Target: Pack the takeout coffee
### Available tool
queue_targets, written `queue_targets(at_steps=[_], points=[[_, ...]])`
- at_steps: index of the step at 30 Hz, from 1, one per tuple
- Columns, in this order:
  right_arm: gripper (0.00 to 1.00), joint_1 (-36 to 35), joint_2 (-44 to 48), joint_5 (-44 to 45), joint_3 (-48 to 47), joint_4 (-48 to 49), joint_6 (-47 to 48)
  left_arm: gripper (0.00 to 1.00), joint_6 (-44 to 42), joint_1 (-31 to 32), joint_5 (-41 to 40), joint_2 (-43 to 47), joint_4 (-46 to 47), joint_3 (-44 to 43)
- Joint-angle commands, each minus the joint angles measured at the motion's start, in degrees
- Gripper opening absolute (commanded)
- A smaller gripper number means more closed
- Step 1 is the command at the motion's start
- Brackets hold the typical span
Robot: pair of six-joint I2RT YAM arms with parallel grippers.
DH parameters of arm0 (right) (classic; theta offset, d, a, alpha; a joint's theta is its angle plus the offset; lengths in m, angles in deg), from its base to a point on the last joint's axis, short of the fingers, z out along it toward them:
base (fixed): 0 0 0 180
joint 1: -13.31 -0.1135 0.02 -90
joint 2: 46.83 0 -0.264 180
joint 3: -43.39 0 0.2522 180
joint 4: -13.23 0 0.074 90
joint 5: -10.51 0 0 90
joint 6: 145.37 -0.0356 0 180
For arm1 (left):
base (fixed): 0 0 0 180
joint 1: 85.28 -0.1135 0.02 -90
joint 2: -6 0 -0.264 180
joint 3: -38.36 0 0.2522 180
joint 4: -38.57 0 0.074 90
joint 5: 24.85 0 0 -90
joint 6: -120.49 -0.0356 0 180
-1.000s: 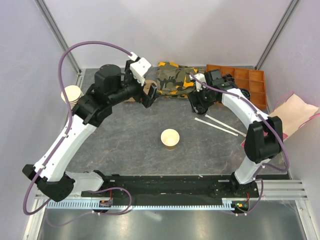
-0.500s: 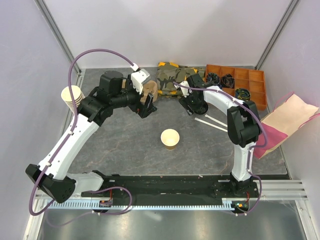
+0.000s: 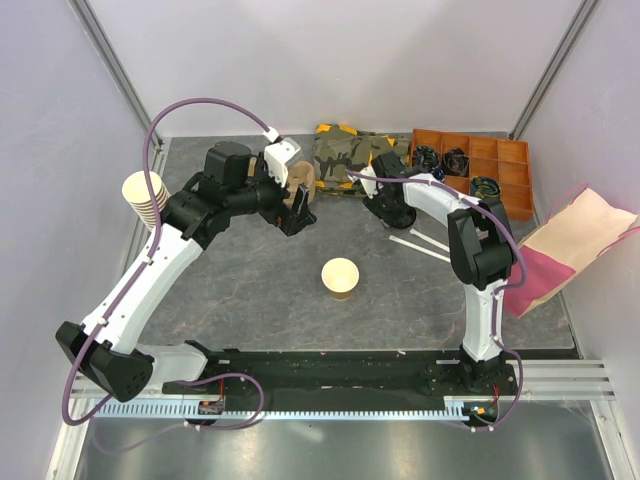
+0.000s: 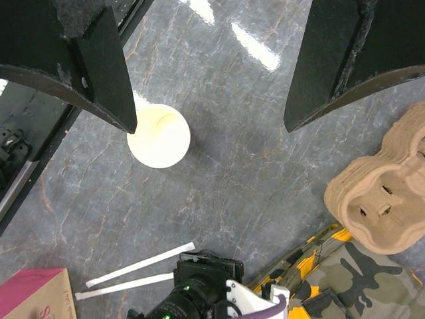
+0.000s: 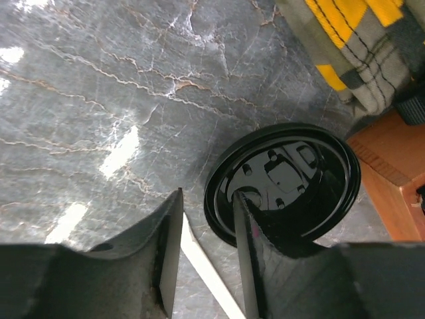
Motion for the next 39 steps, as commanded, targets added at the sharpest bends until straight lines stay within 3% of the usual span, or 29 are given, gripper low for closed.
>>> queue_targets(at_steps=[1, 5, 10, 12, 17, 23, 24, 28, 33, 36, 39], points=[[0.41, 0.0, -1.0, 1.6, -0.5, 1.1, 1.9, 1.00, 4.4, -0.3, 1.9, -0.1, 3.0, -0.1], [0.35, 0.6, -1.1, 1.5, -0.5, 1.4, 2.3, 1.00, 4.9, -0.4, 0.2, 0.3, 5.2, 0.5], [0.16, 1.8, 0.1, -0.5, -0.9, 0.7, 2.1, 0.99, 5.0, -0.4, 0.5, 1.5, 7.6, 1.8], [0.08, 1.8, 2.6, -4.2, -1.8, -1.0, 2.1, 0.99, 4.1, -0.4, 0.9, 2.9, 9.7, 3.5], [0.00, 2.6, 13.0, -17.3, -4.9, -4.3, 1.4, 0.98, -2.2, -0.4, 6.1, 6.0, 15.6, 9.1], [0.00, 6.0, 21.5, -44.1, -6.7, -7.0, -3.5, 0.96, -9.5, -0.3, 10.6, 7.0, 17.1, 11.6], [0.00, 6.5, 22.4, -52.1, -6.5, -7.4, -4.1, 0.96, -12.3, -0.3, 11.9, 7.5, 17.1, 11.8], [0.00, 6.6, 26.9, -66.8, -3.5, -9.5, -5.9, 0.95, -18.5, -0.3, 20.6, 11.3, 21.9, 16.5], [0.00, 6.1, 29.9, -79.8, 4.9, -8.8, -8.9, 0.91, -31.4, 0.1, 26.3, 15.8, 24.3, 23.4], [0.00, 5.5, 29.9, -88.9, 7.0, -9.2, -11.0, 0.87, -34.2, 1.1, 27.3, 17.9, 25.9, 26.9], [0.00, 4.6, 27.9, -89.5, 4.3, -19.1, -5.5, 0.78, -39.2, 5.6, 23.2, 20.8, 29.6, 30.2]])
